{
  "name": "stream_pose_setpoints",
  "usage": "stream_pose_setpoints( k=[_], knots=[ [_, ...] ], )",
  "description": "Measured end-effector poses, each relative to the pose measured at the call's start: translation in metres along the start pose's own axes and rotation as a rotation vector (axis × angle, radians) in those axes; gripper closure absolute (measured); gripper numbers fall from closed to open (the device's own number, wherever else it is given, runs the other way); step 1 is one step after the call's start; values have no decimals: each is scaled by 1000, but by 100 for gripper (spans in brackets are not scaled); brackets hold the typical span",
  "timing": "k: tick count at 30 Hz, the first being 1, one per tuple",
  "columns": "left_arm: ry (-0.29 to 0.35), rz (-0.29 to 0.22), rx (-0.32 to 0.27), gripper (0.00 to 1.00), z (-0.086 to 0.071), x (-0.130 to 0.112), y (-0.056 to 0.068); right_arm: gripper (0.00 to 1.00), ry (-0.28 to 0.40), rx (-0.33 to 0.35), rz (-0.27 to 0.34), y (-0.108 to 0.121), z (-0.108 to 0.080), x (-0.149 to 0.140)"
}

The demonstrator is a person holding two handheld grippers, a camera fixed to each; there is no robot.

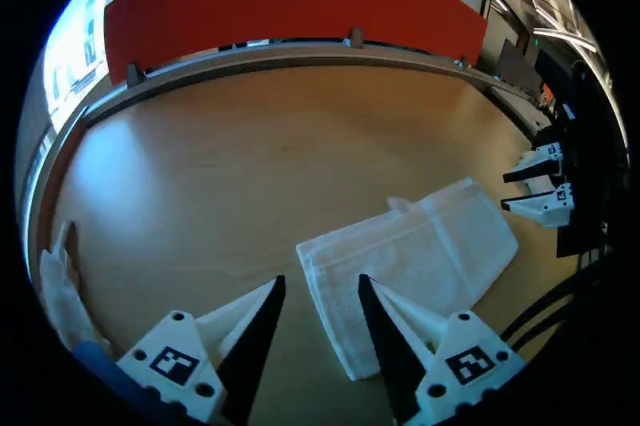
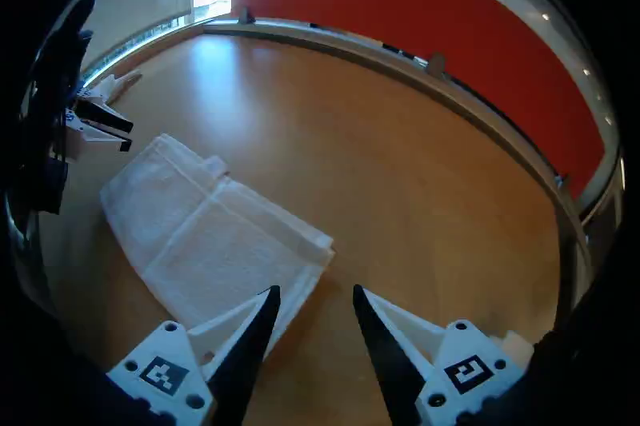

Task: Fold towel

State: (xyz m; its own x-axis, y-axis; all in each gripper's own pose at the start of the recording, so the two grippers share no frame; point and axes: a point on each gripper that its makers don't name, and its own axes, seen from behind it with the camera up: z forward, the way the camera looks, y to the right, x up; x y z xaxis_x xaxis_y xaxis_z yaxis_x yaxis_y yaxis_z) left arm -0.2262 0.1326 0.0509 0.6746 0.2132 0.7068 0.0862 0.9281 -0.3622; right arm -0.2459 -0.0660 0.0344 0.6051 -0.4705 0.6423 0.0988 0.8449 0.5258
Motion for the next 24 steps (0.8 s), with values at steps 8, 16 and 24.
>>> stream_pose_setpoints(
  k=[8,16,24],
  knots=[
    [-5,-12,14,10,-5,-5,-3,0,13,-2,16,2,-6,1],
    [0,-18,13,8,-12,-6,0,0,18,-1,15,0,-14,0],
    [7,-26,16,7,-25,-11,4,0,22,0,16,-6,-24,-5]
  ],
)
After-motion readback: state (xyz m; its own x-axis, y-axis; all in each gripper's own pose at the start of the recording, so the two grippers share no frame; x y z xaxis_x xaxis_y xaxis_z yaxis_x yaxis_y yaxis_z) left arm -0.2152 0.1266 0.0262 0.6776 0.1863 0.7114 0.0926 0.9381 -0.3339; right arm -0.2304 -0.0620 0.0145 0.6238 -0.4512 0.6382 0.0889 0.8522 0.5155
